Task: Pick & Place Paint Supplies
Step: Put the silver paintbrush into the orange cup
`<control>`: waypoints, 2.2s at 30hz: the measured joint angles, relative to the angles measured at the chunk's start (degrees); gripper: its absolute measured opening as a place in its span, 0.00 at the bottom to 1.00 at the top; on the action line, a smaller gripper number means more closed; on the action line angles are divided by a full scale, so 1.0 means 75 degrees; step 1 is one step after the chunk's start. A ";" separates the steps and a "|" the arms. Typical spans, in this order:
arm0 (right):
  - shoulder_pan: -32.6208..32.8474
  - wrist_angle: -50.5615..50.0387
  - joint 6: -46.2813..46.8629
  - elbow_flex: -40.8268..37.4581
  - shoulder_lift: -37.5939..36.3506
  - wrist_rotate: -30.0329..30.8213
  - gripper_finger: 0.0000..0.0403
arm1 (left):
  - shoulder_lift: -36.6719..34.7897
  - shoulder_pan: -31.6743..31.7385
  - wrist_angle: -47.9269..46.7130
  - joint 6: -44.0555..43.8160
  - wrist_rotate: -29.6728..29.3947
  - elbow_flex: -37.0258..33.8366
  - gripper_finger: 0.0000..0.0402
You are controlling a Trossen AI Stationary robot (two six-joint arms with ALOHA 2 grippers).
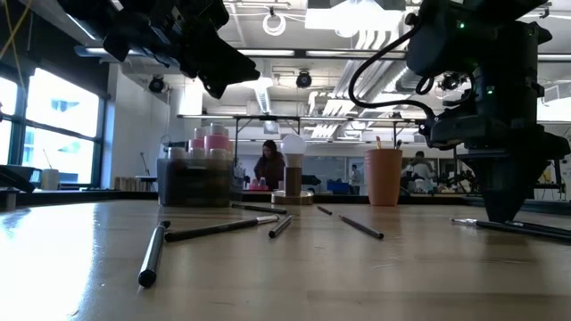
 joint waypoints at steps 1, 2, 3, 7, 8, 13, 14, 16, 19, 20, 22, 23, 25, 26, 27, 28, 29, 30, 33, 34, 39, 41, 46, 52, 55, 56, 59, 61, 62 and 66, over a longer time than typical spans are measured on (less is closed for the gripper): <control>0.0000 -0.0005 0.0001 0.0000 0.0000 -0.0001 0.17 | 0.0000 0.0000 0.0000 0.0000 0.0000 0.0000 0.26; 0.0000 -0.0012 0.0001 -0.0003 0.0000 -0.0001 0.15 | 0.0000 0.0000 0.0000 0.0000 0.0000 0.0000 0.26; 0.0000 -0.0022 0.0001 -0.0003 0.0000 -0.0001 0.13 | 0.0000 0.0000 0.0000 0.0000 0.0000 0.0000 0.26; 0.0000 0.0001 -0.0013 -0.0003 0.0003 -0.0035 0.06 | 0.0000 0.0000 0.0000 0.0000 0.0000 0.0000 0.26; 0.0000 0.0011 -0.0047 -0.0003 0.0003 -0.0039 0.04 | 0.0000 0.0000 0.0001 0.0000 0.0000 0.0000 0.26; 0.0003 0.0021 -0.0340 -0.0006 0.0009 -0.0015 0.01 | 0.0000 0.0000 0.0000 0.0000 0.0000 0.0000 0.26; 0.0006 0.0018 -0.0436 -0.0006 0.0009 0.0028 0.01 | 0.0000 0.0000 0.0000 0.0000 0.0000 0.0000 0.26; 0.0006 0.0012 -0.0570 -0.0006 0.0009 0.0059 0.01 | 0.0000 0.0000 0.0000 0.0000 0.0000 0.0000 0.26; -0.0043 -0.0005 -0.0809 -0.0006 0.0009 0.0102 0.00 | 0.0000 0.0000 0.0000 0.0000 0.0000 0.0000 0.26; -0.0077 -0.0025 -0.0860 -0.0006 0.0009 0.0107 0.00 | 0.0000 0.0000 0.0000 0.0000 0.0000 0.0000 0.26; -0.0166 -0.0081 -0.1019 -0.0009 0.0009 0.0167 0.00 | 0.0000 0.0000 0.0000 0.0000 0.0000 0.0000 0.26; -0.0215 -0.0081 -0.1141 -0.0009 0.0009 0.0181 0.00 | 0.0000 0.0000 0.0000 0.0000 0.0000 0.0000 0.26; -0.0322 -0.0084 -0.1392 -0.0009 0.0009 0.0216 0.00 | 0.0000 0.0000 0.0000 0.0000 0.0002 0.0000 0.26; -0.0362 -0.0090 -0.1479 -0.0009 0.0009 0.0238 0.00 | 0.0000 0.0000 0.0000 0.0000 0.0000 0.0000 0.26; -0.0409 -0.0093 -0.1613 -0.0009 0.0009 0.0257 0.00 | 0.0000 0.0000 0.0000 0.0000 0.0000 0.0000 0.26; -0.0459 -0.0095 -0.1788 -0.0009 0.0009 0.0255 0.00 | 0.0000 0.0000 0.0000 0.0000 0.0000 0.0000 0.26; -0.0508 -0.0095 -0.1935 -0.0009 0.0009 0.0249 0.00 | 0.0000 0.0000 0.0000 0.0000 0.0000 0.0000 0.26; -0.0555 -0.0087 -0.2078 -0.0009 0.0009 0.0253 0.00 | 0.0000 0.0000 0.0000 0.0000 0.0000 0.0000 0.26; -0.0653 -0.0047 -0.2408 -0.0009 0.0009 0.0171 0.00 | 0.0000 0.0000 0.0000 0.0000 0.0000 0.0000 0.26; -0.0684 -0.0019 -0.2531 -0.0009 0.0009 0.0095 0.00 | 0.0000 0.0000 0.0000 0.0000 0.0000 0.0000 0.26; -0.0697 0.0125 -0.2838 -0.0012 0.0009 -0.0043 0.00 | 0.0000 0.0000 -0.0002 0.0000 0.0002 0.0000 0.26; -0.0697 0.0154 -0.2847 -0.0012 0.0006 -0.0060 0.00 | 0.0000 0.0000 0.0000 0.0000 0.0000 0.0000 0.26; -0.0709 0.0250 -0.2995 -0.0012 0.0009 -0.0357 0.04 | 0.0000 0.0000 -0.0002 0.0000 0.0003 0.0000 0.26; -0.0705 0.0262 -0.2981 -0.0012 0.0009 -0.0211 0.16 | 0.0000 0.0000 -0.0003 0.0000 0.0003 0.0000 0.26; -0.0737 0.0280 -0.2983 -0.0012 -0.0006 -0.0045 0.20 | 0.0000 0.0000 -0.0003 0.0000 0.0003 0.0000 0.26; -0.0753 0.0307 -0.2978 -0.0012 -0.0014 0.0011 0.21 | 0.0000 0.0000 -0.0003 0.0000 0.0002 0.0000 0.26; -0.0814 0.0335 -0.2833 -0.0009 -0.0015 0.0172 0.22 | 0.0000 0.0000 -0.0003 0.0000 0.0003 0.0000 0.26; -0.0856 0.0335 -0.2825 -0.0009 -0.0015 0.0182 0.22 | 0.0000 0.0000 -0.0003 0.0000 0.0003 0.0000 0.26; -0.0872 0.0332 -0.2823 -0.0009 -0.0015 0.0215 0.21 | 0.0000 0.0000 -0.0003 0.0000 0.0003 0.0000 0.26; -0.0961 0.0279 -0.2654 -0.0009 -0.0020 0.0296 0.20 | 0.0000 0.0000 -0.0003 -0.0001 0.0003 0.0000 0.26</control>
